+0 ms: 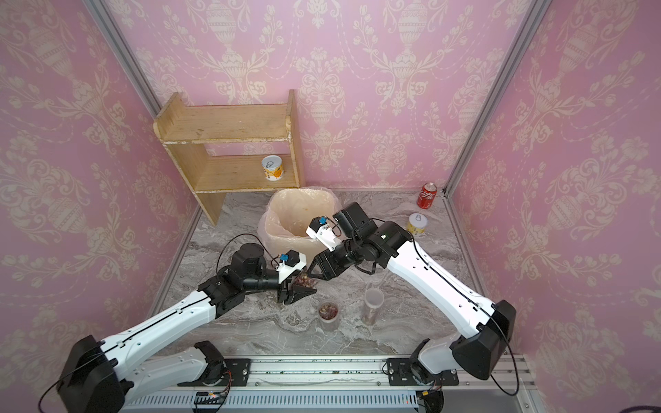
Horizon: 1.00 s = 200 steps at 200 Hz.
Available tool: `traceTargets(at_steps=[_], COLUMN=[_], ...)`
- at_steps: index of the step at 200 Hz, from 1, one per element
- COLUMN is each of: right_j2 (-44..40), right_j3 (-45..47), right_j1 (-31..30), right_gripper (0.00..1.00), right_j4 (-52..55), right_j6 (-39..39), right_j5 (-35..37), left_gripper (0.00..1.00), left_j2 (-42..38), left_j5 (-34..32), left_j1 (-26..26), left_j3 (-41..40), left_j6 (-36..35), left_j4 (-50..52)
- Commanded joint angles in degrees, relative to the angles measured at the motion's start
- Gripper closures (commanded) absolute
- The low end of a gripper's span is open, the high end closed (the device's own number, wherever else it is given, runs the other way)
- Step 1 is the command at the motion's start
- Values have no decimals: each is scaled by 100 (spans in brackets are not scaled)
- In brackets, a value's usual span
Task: Empty the moldy dried flower tea in the jars
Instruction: Pick up the jar from the center of the board.
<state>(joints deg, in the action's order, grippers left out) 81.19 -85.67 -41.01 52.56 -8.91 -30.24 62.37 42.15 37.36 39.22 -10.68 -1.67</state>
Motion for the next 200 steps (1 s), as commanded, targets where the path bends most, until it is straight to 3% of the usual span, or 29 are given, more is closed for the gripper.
traceTargets(at_steps=[1, 71, 91, 102, 133, 200], right_j2=[13, 55, 65, 73, -39, -25], right_j3=[-183, -213, -278, -353, -509, -528], right_j1=[-20, -16, -14, -21, -3, 41], right_gripper=[60, 59, 47, 33, 19, 11], right_j4=[-114, -141, -94, 5, 185, 480], right_j6=[-59, -89, -94, -77, -81, -538], right_j5=[-107, -44, 9, 72, 162, 218], left_gripper=[39, 58, 64, 67, 72, 73], left_j2=[-40, -198, -266, -319, -501, -666], left_j5=[120, -52, -173, -268, -693, -1128], left_j1=[52, 63, 61, 67, 64, 71], left_j3=[-99, -244, -316, -375, -495, -452], left_j6=[-92, -118, -141, -191, -344, -732], left_j4=[1, -94, -178, -245, -433, -329])
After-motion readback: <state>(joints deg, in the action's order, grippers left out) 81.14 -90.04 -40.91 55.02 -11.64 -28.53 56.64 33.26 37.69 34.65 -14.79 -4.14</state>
